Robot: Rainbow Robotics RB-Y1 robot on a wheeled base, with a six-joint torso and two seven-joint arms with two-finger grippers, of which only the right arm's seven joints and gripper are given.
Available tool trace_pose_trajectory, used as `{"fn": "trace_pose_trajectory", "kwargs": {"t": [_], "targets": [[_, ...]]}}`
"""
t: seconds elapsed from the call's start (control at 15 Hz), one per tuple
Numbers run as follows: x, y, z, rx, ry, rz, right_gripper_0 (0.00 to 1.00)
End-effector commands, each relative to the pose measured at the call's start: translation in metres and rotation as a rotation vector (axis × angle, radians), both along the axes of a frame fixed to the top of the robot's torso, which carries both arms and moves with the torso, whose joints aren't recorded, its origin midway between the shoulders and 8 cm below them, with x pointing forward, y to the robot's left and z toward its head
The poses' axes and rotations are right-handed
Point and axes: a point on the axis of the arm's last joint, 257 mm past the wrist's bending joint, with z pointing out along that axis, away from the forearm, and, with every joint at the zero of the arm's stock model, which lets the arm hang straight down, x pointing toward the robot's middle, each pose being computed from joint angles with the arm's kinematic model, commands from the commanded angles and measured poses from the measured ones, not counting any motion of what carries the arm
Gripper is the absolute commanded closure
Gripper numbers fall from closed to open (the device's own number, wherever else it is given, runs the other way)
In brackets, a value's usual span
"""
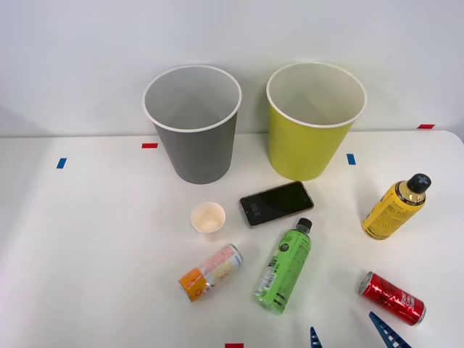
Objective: Put cans in the gray bin, plastic bottles in the light green bin
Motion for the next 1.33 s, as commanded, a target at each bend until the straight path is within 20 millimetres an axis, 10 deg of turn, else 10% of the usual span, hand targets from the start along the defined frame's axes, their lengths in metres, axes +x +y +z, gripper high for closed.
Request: {"fn": "trace_pose_trajectory", "kwargs": {"t": [0.07,1.33], "targets": [[0.0000,0.0000,0.0000,0.000,0.000,0.000,0.00],[0.0000,0.0000,0.0000,0.000,0.000,0.000,0.00]]}}
